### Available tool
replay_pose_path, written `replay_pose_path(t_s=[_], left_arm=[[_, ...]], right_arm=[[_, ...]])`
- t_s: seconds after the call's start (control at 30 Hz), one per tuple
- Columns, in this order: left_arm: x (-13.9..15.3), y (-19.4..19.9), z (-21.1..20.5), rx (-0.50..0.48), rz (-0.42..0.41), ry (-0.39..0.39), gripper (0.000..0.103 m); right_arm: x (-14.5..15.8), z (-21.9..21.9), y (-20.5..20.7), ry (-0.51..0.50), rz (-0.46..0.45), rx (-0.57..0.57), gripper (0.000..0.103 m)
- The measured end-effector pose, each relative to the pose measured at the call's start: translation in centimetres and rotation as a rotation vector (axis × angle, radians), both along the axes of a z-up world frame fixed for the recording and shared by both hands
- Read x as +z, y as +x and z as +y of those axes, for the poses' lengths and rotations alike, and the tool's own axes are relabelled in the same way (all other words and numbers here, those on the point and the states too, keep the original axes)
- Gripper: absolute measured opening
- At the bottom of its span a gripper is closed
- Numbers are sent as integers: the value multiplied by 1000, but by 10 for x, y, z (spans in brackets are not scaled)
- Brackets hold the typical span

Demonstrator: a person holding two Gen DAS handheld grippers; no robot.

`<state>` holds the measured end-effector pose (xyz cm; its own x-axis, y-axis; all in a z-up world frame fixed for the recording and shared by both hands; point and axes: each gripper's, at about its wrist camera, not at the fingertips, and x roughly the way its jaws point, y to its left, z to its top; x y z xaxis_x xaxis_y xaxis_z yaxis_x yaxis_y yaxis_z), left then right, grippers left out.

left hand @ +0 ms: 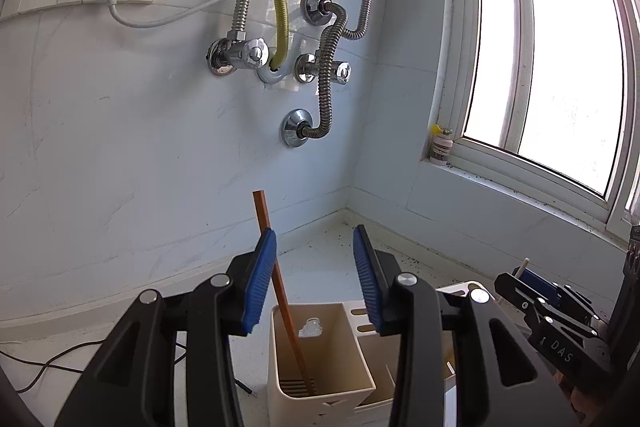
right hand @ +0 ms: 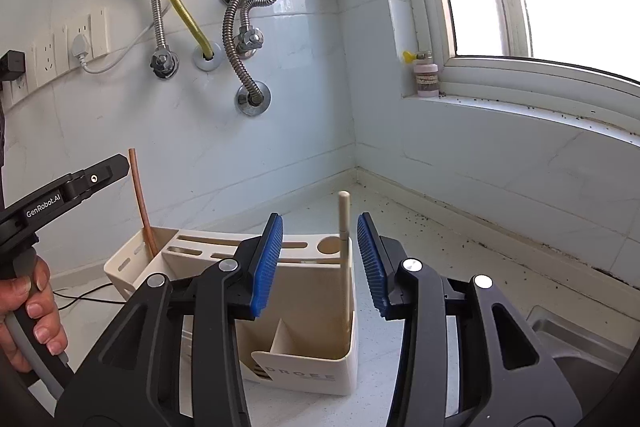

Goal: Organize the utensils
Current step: 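Lower the chopsticks into the holder and open both tools, then withdraw both open tools from the holder back toward the chopsticks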

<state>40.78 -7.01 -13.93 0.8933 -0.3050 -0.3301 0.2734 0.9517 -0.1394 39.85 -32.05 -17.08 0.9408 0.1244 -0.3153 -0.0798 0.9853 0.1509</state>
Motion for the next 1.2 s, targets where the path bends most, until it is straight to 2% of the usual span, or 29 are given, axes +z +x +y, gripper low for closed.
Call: replay_pose_path(t_s=[0.03, 0.2, 0.53, 0.57, 0.7, 0.8, 0.87, 0.9, 0.93, 1.03, 1.1, 1.2], left_arm=[[1, -2, -1, 0, -7, 2, 39], [10, -8, 2, 7, -19, -12, 40], [43, -44, 26, 64, -77, -6, 57], [47, -50, 31, 75, -81, -8, 58], [63, -76, 55, 133, -101, -25, 72], [74, -97, 79, 182, -113, -37, 77], [82, -114, 96, 214, -122, -48, 87], [85, -123, 105, 232, -131, -47, 92], [87, -132, 114, 250, -136, -46, 93], [91, -152, 141, 302, -109, -48, 96], [89, -166, 159, 341, -80, -47, 98], [84, -188, 182, 396, -14, -23, 98]], right_arm=[[2, 0, -2, 1, -6, 0, 42], [10, -3, -9, 4, -12, -3, 42], [40, 1, -35, -2, -46, 0, 44], [43, 3, -38, -1, -52, 2, 47], [57, 12, -51, 6, -70, 18, 53], [67, 23, -62, 16, -88, 48, 64], [74, 32, -70, 19, -104, 75, 71], [76, 37, -74, 20, -112, 90, 78], [79, 42, -79, 23, -121, 106, 83], [82, 58, -89, 34, -122, 147, 85], [82, 67, -94, 50, -116, 177, 91], [81, 82, -101, 64, -108, 214, 92]])
